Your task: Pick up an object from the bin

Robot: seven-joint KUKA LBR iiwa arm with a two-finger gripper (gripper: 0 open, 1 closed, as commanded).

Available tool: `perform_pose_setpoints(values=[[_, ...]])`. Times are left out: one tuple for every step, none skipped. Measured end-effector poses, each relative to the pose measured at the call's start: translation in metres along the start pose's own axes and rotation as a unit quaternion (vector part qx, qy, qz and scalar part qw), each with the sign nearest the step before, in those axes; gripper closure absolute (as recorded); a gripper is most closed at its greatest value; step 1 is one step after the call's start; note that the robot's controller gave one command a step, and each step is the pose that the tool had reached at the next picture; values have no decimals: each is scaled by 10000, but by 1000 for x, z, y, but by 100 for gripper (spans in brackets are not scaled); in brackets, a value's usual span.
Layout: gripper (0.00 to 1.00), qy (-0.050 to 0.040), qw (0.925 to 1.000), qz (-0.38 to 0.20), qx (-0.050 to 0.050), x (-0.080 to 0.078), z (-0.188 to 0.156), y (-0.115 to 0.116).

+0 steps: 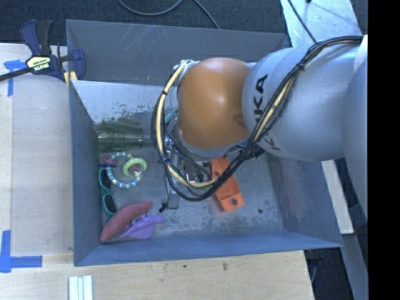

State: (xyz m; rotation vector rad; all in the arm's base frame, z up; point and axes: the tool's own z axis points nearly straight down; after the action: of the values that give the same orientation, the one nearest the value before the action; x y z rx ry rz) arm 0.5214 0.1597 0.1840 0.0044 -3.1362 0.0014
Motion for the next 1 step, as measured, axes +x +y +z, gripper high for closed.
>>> perform_pose_setpoints(values=[[0,-41,10000,14,-10,-2,-5,-1]])
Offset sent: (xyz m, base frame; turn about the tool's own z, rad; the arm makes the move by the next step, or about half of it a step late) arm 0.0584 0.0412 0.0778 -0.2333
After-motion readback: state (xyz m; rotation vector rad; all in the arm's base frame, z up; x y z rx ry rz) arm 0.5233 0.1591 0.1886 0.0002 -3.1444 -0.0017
